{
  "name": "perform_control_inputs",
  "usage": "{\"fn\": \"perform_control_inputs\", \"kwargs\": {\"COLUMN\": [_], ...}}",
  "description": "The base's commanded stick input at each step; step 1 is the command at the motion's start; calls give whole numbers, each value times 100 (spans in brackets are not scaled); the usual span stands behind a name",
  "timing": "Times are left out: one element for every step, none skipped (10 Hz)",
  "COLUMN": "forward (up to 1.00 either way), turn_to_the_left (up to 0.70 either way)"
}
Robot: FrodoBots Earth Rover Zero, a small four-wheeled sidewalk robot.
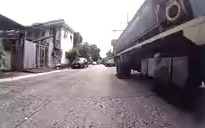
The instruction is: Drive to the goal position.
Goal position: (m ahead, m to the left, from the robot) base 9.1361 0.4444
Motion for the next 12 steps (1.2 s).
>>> {"fn": "perform_control_inputs", "kwargs": {"forward": [70, 70, 70, 70, 70, 70, 70, 70, 70, 70, 70, 70], "turn_to_the_left": [0, 0, 0, 0, 0, 0, 0, 0, 23, 12, 0, 0]}}
